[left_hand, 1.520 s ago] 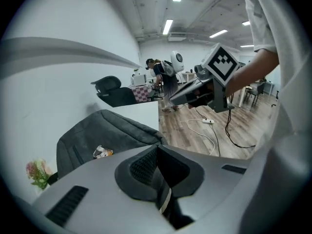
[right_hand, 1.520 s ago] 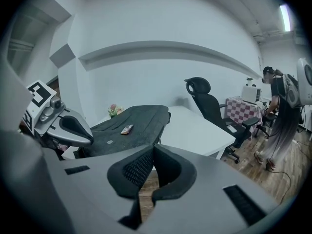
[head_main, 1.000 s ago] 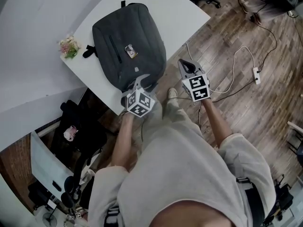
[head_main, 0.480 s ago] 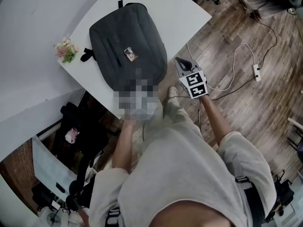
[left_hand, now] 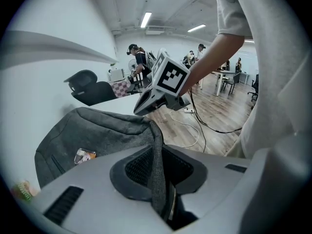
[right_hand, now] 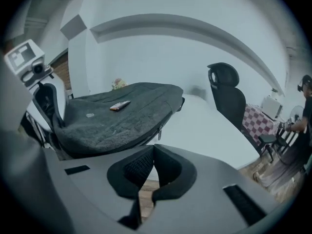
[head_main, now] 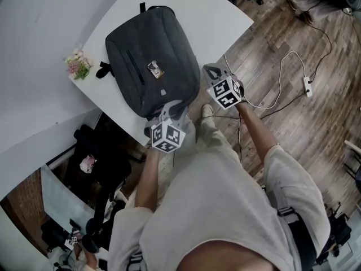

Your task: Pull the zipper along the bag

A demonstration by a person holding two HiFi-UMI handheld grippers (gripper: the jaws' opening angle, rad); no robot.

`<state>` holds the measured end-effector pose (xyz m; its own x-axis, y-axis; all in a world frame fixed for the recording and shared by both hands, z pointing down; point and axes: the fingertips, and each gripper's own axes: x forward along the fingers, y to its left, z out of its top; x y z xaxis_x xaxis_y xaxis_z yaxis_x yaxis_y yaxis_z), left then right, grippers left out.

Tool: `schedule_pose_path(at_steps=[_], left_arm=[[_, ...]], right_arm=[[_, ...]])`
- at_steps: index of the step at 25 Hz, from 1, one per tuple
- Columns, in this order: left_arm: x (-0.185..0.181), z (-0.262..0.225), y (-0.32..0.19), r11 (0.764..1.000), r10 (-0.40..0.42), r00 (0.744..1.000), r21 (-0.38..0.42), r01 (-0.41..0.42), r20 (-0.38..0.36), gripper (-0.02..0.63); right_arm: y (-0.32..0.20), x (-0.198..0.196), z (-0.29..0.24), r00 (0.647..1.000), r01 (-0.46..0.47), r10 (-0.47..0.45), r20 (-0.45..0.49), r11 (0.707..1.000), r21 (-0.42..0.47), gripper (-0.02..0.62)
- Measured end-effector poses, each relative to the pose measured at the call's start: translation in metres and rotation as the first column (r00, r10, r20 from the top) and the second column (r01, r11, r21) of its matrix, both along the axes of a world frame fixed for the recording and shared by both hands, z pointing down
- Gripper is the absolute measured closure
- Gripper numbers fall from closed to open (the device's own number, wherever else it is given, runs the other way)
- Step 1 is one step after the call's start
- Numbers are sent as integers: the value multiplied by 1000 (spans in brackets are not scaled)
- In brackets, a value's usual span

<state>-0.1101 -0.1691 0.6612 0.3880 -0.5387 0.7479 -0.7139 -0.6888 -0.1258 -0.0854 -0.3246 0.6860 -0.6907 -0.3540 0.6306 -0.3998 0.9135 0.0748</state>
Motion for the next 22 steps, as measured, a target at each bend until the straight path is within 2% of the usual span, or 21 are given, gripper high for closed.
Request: schedule_pose_path(at_steps=[3,7,12,17,20,22], left_arm=[[0,-1,0,1000,0,1000,3,0,-2,526],[1,-3,0,1000,4,1000,8,-4,-5,526],[0,-2,1,1000,14,1000,6,-14,-10,528],[-2,-1,0,1000,23,1000,0,-23,-13,528],[-2,0,2,1000,26,1000,-5,-26,-14,528],[-1,1,1,1000,28,1000,-7,-28,-13,528]], right_arm=[[-8,-12,9,995,87,-83,-61,995,53,547],[-22,-22,17,982,160,-148,-118,983,94,484],[-30,-36,24,954,275,-263,-141,959,71,390],[-35,-52,28,930,337,-321,-178,939,72,390],[-34,-56,31,924,353,-335,-187,933,72,414],[-33,-58,33,915,372,-350,-203,924,86,456]])
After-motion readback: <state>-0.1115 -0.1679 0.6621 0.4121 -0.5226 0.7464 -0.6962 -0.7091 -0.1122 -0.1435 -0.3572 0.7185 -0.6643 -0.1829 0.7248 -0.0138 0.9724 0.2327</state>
